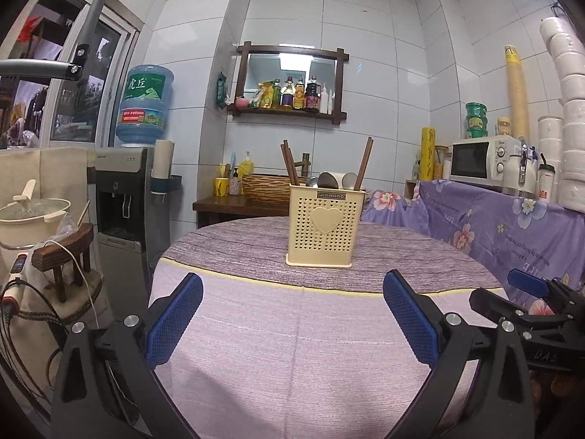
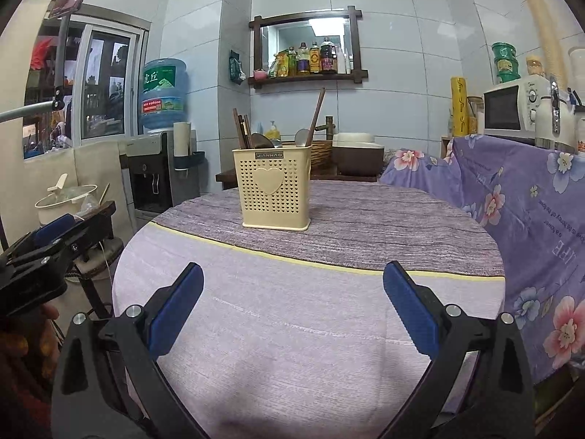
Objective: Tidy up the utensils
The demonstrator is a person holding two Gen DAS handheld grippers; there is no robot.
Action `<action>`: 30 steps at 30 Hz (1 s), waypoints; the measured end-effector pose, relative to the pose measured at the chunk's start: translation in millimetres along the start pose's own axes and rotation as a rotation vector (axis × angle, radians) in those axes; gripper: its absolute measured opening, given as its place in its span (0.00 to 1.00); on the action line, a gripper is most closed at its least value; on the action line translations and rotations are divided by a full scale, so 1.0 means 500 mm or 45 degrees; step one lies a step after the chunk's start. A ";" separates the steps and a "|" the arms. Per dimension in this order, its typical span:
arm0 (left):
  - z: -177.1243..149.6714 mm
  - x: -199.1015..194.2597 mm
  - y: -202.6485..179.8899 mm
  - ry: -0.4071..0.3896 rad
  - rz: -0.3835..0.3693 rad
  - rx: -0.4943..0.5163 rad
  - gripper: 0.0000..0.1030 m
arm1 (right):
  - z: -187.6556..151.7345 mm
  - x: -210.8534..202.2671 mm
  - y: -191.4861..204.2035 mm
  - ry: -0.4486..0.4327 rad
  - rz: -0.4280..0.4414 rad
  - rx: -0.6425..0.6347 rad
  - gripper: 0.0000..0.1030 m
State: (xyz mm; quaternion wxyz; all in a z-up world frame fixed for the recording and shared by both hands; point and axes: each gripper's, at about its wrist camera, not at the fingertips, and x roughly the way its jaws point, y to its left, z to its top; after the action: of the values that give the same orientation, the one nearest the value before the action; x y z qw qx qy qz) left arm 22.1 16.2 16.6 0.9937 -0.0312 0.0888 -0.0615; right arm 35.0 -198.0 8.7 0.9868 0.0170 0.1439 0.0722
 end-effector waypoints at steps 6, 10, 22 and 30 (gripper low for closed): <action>-0.004 -0.007 0.005 -0.003 0.008 -0.002 0.95 | 0.000 0.002 0.003 0.004 0.004 -0.014 0.94; -0.004 -0.010 0.004 -0.003 0.019 -0.001 0.95 | 0.001 0.003 0.005 0.004 0.005 -0.016 0.94; -0.001 -0.010 0.010 0.009 0.001 -0.024 0.95 | 0.002 0.004 0.010 0.007 0.007 -0.018 0.94; -0.001 -0.010 0.019 0.016 0.002 -0.043 0.95 | 0.001 0.004 0.015 0.005 0.007 -0.035 0.94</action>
State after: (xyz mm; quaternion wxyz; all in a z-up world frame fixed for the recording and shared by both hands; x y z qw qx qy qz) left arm 18.0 26.2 16.4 0.9925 -0.0476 0.0961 -0.0594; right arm 35.9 -190.0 9.0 0.9864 0.0039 0.1448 0.0770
